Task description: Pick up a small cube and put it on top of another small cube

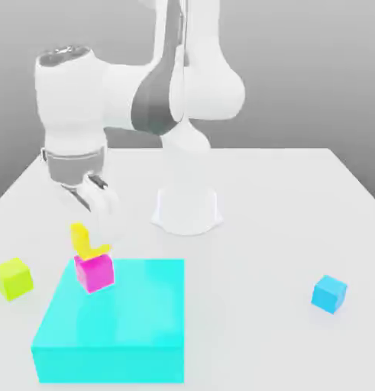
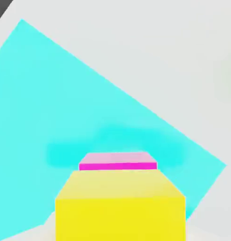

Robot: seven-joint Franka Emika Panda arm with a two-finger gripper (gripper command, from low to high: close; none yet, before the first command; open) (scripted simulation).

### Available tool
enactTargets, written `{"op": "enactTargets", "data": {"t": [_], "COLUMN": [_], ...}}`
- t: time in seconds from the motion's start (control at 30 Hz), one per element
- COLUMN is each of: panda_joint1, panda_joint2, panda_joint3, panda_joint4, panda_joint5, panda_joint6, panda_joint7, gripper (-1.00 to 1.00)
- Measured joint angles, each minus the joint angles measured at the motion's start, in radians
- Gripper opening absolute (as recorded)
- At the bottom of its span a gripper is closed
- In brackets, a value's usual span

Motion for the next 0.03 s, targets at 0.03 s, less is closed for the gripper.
{"op": "enactTargets", "data": {"t": [0.03], "panda_joint1": [0.0], "panda_joint2": [0.0], "panda_joint3": [0.0], "panda_joint4": [0.0], "panda_joint5": [0.0], "panda_joint6": [0.0], "panda_joint7": [0.0], "gripper": [1.0]}}
